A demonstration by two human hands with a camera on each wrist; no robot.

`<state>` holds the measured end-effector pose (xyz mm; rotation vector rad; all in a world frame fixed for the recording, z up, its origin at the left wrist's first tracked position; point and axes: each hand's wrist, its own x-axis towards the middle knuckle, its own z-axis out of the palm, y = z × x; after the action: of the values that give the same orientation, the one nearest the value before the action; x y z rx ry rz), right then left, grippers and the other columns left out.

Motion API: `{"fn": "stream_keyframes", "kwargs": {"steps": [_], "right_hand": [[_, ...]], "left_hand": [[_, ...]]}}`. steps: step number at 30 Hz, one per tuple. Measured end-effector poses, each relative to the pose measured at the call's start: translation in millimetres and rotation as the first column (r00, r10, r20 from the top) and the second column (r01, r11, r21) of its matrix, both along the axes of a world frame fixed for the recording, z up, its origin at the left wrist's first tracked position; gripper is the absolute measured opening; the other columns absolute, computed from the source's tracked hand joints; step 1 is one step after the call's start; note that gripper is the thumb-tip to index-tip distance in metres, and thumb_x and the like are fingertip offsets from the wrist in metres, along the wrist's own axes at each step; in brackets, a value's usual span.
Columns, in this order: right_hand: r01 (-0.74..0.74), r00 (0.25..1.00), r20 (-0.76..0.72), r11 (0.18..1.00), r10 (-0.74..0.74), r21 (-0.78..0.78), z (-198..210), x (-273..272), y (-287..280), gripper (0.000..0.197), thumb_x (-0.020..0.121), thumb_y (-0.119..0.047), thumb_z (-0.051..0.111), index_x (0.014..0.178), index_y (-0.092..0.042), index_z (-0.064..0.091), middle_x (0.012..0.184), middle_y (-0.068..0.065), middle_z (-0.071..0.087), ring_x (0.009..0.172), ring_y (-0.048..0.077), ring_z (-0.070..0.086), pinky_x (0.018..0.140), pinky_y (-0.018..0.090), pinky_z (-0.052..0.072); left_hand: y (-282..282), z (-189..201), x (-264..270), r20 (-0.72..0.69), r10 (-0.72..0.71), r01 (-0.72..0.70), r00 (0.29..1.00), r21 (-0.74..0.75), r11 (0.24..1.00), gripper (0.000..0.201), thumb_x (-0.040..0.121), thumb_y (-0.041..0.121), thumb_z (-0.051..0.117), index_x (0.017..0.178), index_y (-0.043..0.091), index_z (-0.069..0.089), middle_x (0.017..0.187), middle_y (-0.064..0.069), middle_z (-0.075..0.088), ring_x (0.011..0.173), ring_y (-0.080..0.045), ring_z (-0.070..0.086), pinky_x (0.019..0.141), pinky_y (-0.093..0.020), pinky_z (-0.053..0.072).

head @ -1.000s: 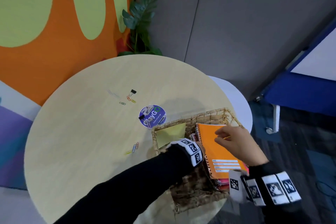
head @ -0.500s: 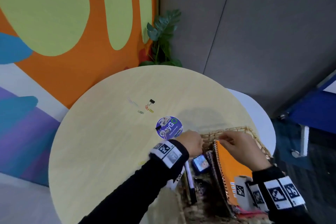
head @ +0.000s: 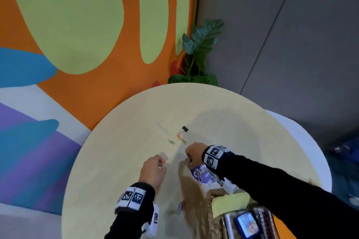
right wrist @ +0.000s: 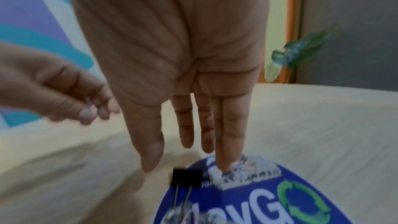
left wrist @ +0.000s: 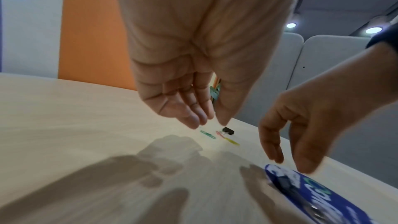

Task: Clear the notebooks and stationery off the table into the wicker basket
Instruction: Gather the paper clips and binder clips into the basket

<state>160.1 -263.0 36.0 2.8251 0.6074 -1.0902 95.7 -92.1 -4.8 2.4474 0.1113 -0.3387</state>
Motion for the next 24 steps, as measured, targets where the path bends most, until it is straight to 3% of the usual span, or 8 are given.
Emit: {"fn": "stream_keyframes", "kwargs": {"steps": [2,5,9,12,15,19,22,24], "right_hand": [[-0.058,0.998,-0.038,0.997,0.056,-0.045,-15.9,8.2,7.9,0.032,0.079,-0.03,0.073,0.076,-0.009,0.048,0.066,0.004,0.043,0.079,0.026,0.05,0.069,0.031,0.041],[-0.107,0.994,-0.037,0.994,0.105,-0.036,-33.7,18.0,11.0,0.034,0.074,-0.031,0.076,0.079,-0.013,0.048,0.063,0.0,0.042,0.074,0.025,0.051,0.067,0.03,0.042],[-0.121,0.992,-0.026,0.991,0.12,-0.062,-51.6,28.3,8.6,0.032,0.075,-0.027,0.074,0.058,-0.02,0.048,0.056,-0.003,0.047,0.067,0.027,0.058,0.063,0.032,0.052],[-0.108,0.994,-0.04,0.991,0.105,-0.074,-49.4,29.3,11.1,0.015,0.078,-0.016,0.072,0.081,-0.004,0.065,0.056,0.004,0.046,0.055,0.028,0.052,0.064,0.03,0.048],[-0.088,0.996,-0.044,0.989,0.084,-0.115,-48.4,29.8,9.2,0.031,0.076,-0.015,0.074,0.059,-0.006,0.049,0.054,0.003,0.045,0.048,0.023,0.051,0.061,0.031,0.05],[-0.02,0.999,-0.039,0.995,0.016,-0.096,-17.3,31.1,3.0,0.037,0.076,-0.022,0.075,0.056,-0.007,0.048,0.056,0.005,0.049,0.049,0.021,0.049,0.044,0.021,0.039],[0.053,0.998,0.031,0.998,-0.054,0.047,25.7,29.3,-8.6,0.023,0.077,-0.023,0.074,0.075,-0.003,0.063,0.074,0.007,0.059,0.066,0.024,0.054,0.046,0.019,0.034],[0.117,0.986,0.095,0.973,-0.138,0.199,53.1,18.4,-23.0,0.019,0.073,-0.02,0.073,0.067,-0.015,0.056,0.075,0.003,0.06,0.069,0.023,0.054,0.049,0.021,0.037]], "left_hand": [[7.2,-5.7,16.8,0.015,0.006,-0.006,1.0,0.012,1.0,0.017,0.082,0.012,0.06,0.088,0.023,0.049,0.091,0.002,0.056,0.095,-0.022,0.06,0.082,-0.028,0.044],[14.1,-11.8,46.1,0.044,-0.026,0.023,0.999,0.06,0.998,0.014,0.082,0.014,0.061,0.092,0.021,0.054,0.093,0.003,0.053,0.091,-0.022,0.058,0.078,-0.028,0.042],[10.6,-15.7,80.7,0.071,-0.141,0.131,0.987,0.132,0.983,0.019,0.085,0.013,0.06,0.104,0.013,0.06,0.095,0.001,0.051,0.097,-0.024,0.059,0.075,-0.024,0.037],[1.7,-18.9,102.7,0.034,-0.239,0.23,0.97,0.177,0.957,0.022,0.086,0.011,0.061,0.108,0.012,0.061,0.111,-0.007,0.06,0.107,-0.026,0.058,0.085,-0.028,0.043],[-7.0,-23.5,121.6,-0.012,-0.329,0.323,0.944,0.223,0.92,0.022,0.087,0.009,0.059,0.109,0.01,0.062,0.116,-0.01,0.061,0.107,-0.027,0.059,0.088,-0.032,0.046],[-16.8,-24.5,138.5,-0.083,-0.417,0.424,0.905,0.254,0.869,0.017,0.086,0.006,0.057,0.102,0.005,0.062,0.102,-0.011,0.055,0.102,-0.032,0.061,0.087,-0.037,0.049],[-20.1,-25.2,147.6,-0.102,-0.462,0.472,0.881,0.272,0.839,0.013,0.083,0.004,0.06,0.096,0.001,0.065,0.092,-0.007,0.047,0.098,-0.033,0.061,0.102,-0.044,0.039],[-21.1,-26.9,150.7,-0.101,-0.497,0.504,0.862,0.288,0.814,0.012,0.081,0.001,0.059,0.091,0.001,0.067,0.09,-0.007,0.045,0.098,-0.034,0.061,0.101,-0.039,0.038]]}}
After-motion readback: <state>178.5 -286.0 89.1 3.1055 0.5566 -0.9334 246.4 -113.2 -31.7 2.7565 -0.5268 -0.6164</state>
